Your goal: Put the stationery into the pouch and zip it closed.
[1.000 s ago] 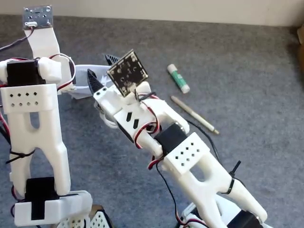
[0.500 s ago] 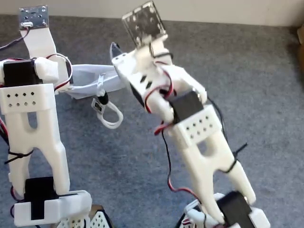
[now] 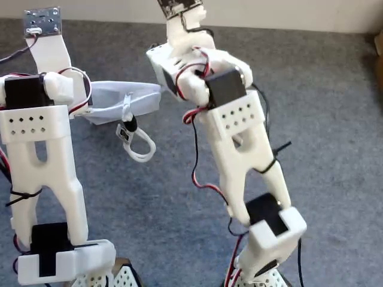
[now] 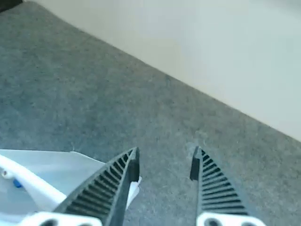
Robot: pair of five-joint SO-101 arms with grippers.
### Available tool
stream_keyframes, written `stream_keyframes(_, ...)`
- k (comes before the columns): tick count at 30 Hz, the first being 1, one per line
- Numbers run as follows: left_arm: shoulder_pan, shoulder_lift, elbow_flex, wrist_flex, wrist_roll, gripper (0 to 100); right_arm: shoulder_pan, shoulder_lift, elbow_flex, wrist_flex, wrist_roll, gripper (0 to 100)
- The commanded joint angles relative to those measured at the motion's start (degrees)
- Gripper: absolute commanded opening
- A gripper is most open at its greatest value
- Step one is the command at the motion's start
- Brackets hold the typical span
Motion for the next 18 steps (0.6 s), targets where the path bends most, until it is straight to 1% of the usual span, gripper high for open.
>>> stream_keyframes(1,-0.5,-0.8,0.1,-0.5,0.6,1,3.1,3.1,-10.5,6.3,0.4,16.9)
stream_keyframes(4,-0.5,-0.8,0.1,-0.5,0.6,1,6.1,5.5,-12.1,9.2,0.5,16.9)
stream_keyframes(9,-0.4,-0.8,0.1,-0.5,0.6,1,9.8,10.2,-12.1,14.0,4.5,16.9)
stream_keyframes(18,-0.4,-0.5,0.1,-0.5,0.6,1,12.3,23.4,-12.2,18.1,10.5,16.9)
